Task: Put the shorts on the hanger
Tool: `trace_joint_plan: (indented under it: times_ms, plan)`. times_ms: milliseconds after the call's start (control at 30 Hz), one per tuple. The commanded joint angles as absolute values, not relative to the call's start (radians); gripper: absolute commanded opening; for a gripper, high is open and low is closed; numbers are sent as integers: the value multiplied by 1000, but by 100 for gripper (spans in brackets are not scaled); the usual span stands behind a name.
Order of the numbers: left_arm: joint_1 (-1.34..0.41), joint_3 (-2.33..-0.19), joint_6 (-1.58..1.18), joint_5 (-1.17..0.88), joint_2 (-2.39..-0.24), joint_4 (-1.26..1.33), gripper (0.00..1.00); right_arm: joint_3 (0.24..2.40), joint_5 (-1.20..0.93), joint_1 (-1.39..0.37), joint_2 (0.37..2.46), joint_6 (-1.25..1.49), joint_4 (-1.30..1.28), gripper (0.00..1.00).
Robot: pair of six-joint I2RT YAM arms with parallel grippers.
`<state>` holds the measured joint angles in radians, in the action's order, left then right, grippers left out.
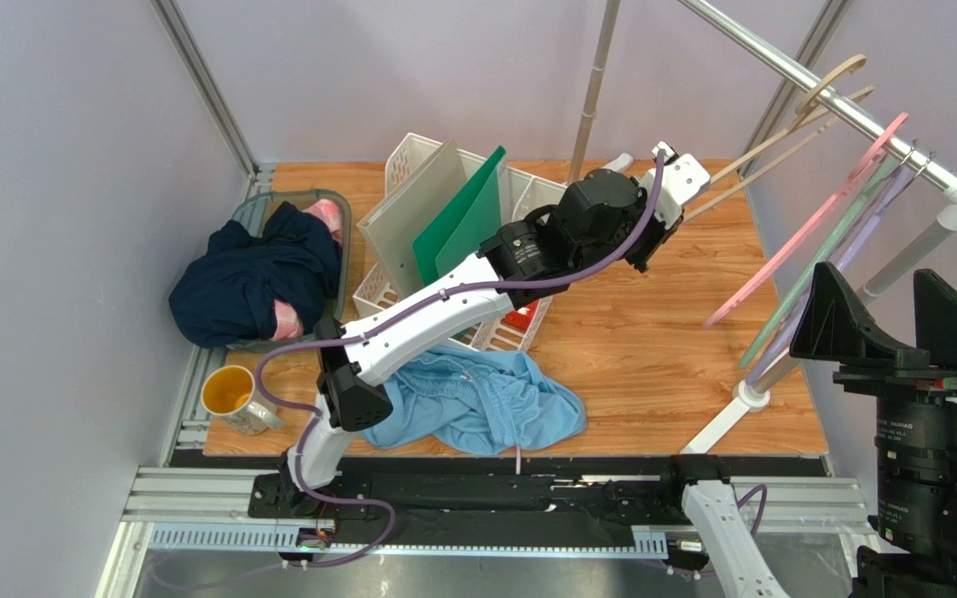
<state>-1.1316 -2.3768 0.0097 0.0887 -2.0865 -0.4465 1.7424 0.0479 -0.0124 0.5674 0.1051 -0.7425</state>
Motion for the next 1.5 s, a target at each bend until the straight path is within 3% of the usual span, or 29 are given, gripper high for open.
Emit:
trace_joint_plan:
  times_ms: [0,533,833,1000,1133,1300,1467]
  plan:
    - [-1126,-2390,26,129,-1971,-310,0,1726,89,-9,558,117,-716,100]
    - [-1117,-2010,72,175,-1608,-478,0,1710,-130,-9,649,129,-669,100]
    - [-1118,-1660,175,437,-1323,-427,0,1704,-411,-11,839,394,-537,92]
    - [-1118,-1499,487,583,-1198,-286,0,1784,-521,-9,1030,613,-427,89]
    - [-1117,-1378,866,685,-1155,-7,0,1887,-564,-9,1132,738,-358,90]
    - [-1104,-1298,1272,756,-1144,298,0,1794,-581,-12,1118,908,-215,93]
    - [-1068,-1319,1489,816,-1227,464,0,1714,-549,-35,1085,959,-196,94]
